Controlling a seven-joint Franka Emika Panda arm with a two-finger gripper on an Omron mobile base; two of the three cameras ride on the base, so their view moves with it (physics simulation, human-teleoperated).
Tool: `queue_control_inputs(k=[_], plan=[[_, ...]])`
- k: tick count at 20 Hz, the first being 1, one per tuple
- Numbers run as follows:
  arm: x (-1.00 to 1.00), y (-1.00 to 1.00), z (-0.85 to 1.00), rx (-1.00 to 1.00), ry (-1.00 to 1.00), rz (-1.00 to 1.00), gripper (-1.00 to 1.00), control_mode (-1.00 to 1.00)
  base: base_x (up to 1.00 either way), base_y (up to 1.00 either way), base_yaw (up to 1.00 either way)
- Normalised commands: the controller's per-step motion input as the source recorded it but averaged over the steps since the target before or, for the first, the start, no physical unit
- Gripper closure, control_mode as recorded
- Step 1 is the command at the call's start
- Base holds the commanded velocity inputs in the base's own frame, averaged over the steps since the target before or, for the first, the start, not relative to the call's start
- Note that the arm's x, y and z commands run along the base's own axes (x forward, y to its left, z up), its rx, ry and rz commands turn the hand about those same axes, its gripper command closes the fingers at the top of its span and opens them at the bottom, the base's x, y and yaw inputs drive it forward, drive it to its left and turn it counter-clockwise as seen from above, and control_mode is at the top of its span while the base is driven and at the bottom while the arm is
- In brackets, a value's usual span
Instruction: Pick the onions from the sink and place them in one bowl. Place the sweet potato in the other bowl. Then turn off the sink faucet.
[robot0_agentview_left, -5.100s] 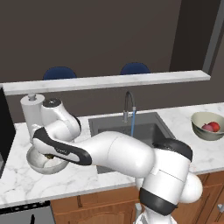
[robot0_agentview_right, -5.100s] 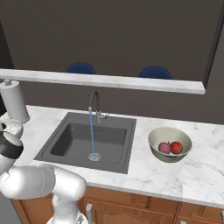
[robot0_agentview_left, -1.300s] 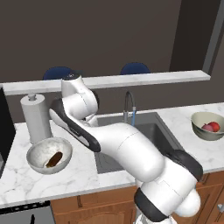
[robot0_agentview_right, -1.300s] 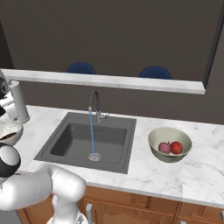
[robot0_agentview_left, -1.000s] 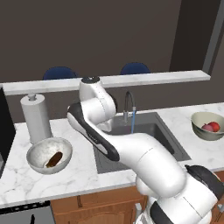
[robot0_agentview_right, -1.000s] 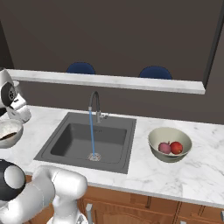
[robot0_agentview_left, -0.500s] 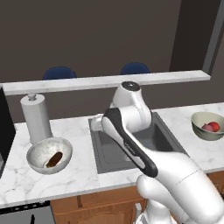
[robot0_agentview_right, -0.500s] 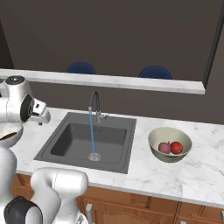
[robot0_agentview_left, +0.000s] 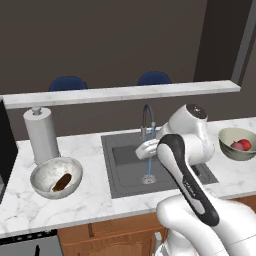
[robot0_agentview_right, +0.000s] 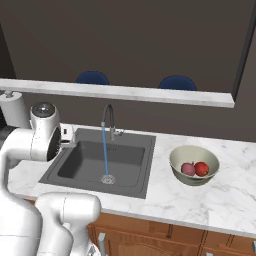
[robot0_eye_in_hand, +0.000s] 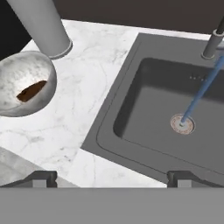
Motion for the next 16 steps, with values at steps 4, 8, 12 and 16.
queue_control_inputs(k=[4,8,12,16], plan=[[0.0,-0.81,0.02,0.0,-0.12,0.15,-1.0,-1.0,0.0,0.0,0.0],[0.0,-0.81,0.07,0.0,-0.14,0.16,-1.0,-1.0,0.0,0.0,0.0],[0.0,-0.74,0.03,0.0,-0.18,0.17,-1.0,-1.0,0.0,0.0,0.0],[0.04,-0.51,0.0,0.0,-0.26,0.19,-1.0,-1.0,0.0,0.0,0.0]])
